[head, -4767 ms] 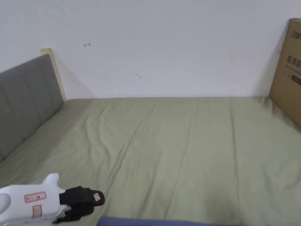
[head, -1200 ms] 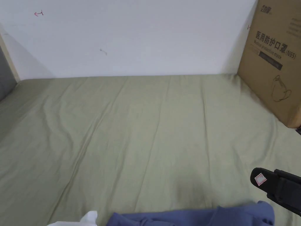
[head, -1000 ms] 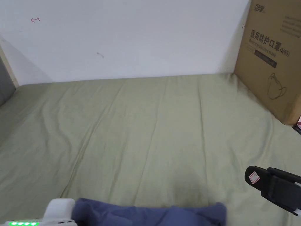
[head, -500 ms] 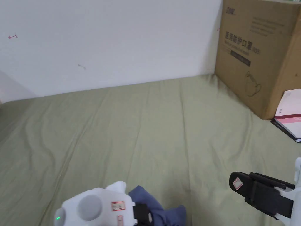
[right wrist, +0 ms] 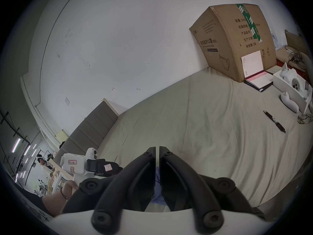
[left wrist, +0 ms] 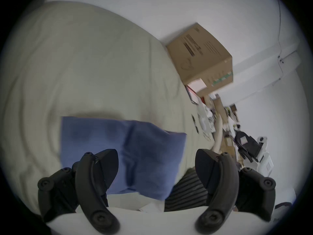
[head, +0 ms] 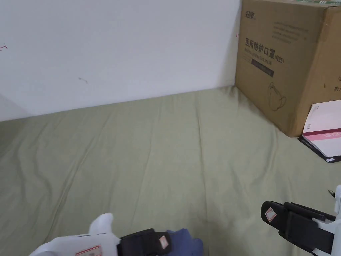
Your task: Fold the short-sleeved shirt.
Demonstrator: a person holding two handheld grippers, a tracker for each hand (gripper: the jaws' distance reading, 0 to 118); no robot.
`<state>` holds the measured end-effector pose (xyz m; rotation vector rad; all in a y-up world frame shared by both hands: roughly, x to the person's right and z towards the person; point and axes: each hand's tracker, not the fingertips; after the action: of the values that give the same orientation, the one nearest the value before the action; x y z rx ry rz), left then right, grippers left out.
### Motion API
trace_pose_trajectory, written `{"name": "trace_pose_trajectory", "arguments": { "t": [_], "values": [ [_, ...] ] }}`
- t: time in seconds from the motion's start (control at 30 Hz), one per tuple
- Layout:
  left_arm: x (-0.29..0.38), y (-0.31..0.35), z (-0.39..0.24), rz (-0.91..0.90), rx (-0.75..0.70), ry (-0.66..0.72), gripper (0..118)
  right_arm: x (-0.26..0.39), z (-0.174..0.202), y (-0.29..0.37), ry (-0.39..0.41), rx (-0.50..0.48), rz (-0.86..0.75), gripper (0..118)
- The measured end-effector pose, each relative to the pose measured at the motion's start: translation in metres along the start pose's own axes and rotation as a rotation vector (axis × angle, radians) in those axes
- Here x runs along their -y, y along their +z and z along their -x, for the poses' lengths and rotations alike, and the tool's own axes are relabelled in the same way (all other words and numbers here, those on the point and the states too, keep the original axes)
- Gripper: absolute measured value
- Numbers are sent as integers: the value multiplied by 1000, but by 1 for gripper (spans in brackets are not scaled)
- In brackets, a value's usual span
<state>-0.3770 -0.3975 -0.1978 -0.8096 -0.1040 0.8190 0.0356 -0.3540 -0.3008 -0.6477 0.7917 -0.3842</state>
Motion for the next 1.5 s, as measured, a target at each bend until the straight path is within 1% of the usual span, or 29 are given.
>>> {"name": "trace_pose_trajectory", "arguments": {
  "t": [0.03,0.07,0.1,0.13,0.17,0.23,0.3,0.33,0.43,0.5,0.63,0.67,0.7,0.73,0.77,0.87,0.93,1.0,1.03,1.07,1.1,1.2,1.27,1.3,1.33,1.37,1.4,1.43,1.5],
  "values": [
    [-1,6,6,-20,-38,13,97,-1,1,-1,2,-2,0,4],
    [-1,11,10,-43,-77,19,92,-2,1,-1,5,-4,0,4],
    [-2,14,16,-69,-109,21,63,-2,1,-1,9,-6,-1,4],
    [-3,16,17,-81,-118,19,22,-2,2,-1,14,-6,-1,4],
    [-3,13,17,-72,-123,15,0,-3,3,-1,19,-5,-3,4],
    [1,7,15,-62,-146,5,0,-4,3,0,25,-5,-5,4],
    [7,-8,9,37,-83,-18,0,-5,6,0,26,-4,-6,4],
    [15,-19,-2,78,-58,-44,0,-5,5,1,26,-1,-5,4],
    [28,-61,-33,185,-47,-164,0,-6,2,3,27,7,-4,4],
    [30,-97,-44,248,-67,-194,0,-6,0,4,29,13,0,4],
    [33,-176,-34,358,-120,-152,0,-4,-4,4,29,27,5,4],
    [34,-192,-27,388,-145,-124,0,-2,-6,4,25,31,7,4],
    [36,-203,-17,397,-131,-69,0,-1,-7,4,19,36,10,4],
    [36,-203,-11,372,-77,-22,0,0,-8,4,14,39,13,4],
    [36,-198,-10,339,-64,-3,0,0,-10,4,10,41,15,4],
    [33,-175,-28,343,-92,-69,0,0,-10,4,2,46,18,4],
    [25,-135,-37,258,-60,-106,0,-2,-10,4,-2,42,16,4],
    [8,-77,-46,106,23,-102,0,-8,-4,4,13,28,0,4],
    [1,-46,-47,22,37,-123,0,-12,1,5,30,24,-15,4],
    [-3,-17,-53,-76,25,-162,0,-16,9,7,65,22,-46,4],
    [-6,11,-58,-182,-21,-221,0,-20,17,9,93,21,-75,4],
    [6,75,-73,-504,-211,-422,0,-24,43,17,202,31,-218,4],
    [20,99,-77,-665,-302,-531,0,-18,59,22,292,94,-359,4],
    [29,102,-73,-727,-343,-557,0,-12,64,23,329,131,-442,4],
    [36,104,-71,-780,-402,-572,0,-3,69,22,357,206,-535,4],
    [44,105,-67,-833,-468,-574,0,6,71,21,367,292,-613,4],
    [52,104,-60,-871,-515,-567,0,14,71,19,354,340,-664,4],
    [59,102,-52,-889,-519,-558,0,20,67,16,344,353,-682,4],
    [71,98,-43,-889,-545,-520,0,27,62,8,322,434,-612,4]
  ]
}}
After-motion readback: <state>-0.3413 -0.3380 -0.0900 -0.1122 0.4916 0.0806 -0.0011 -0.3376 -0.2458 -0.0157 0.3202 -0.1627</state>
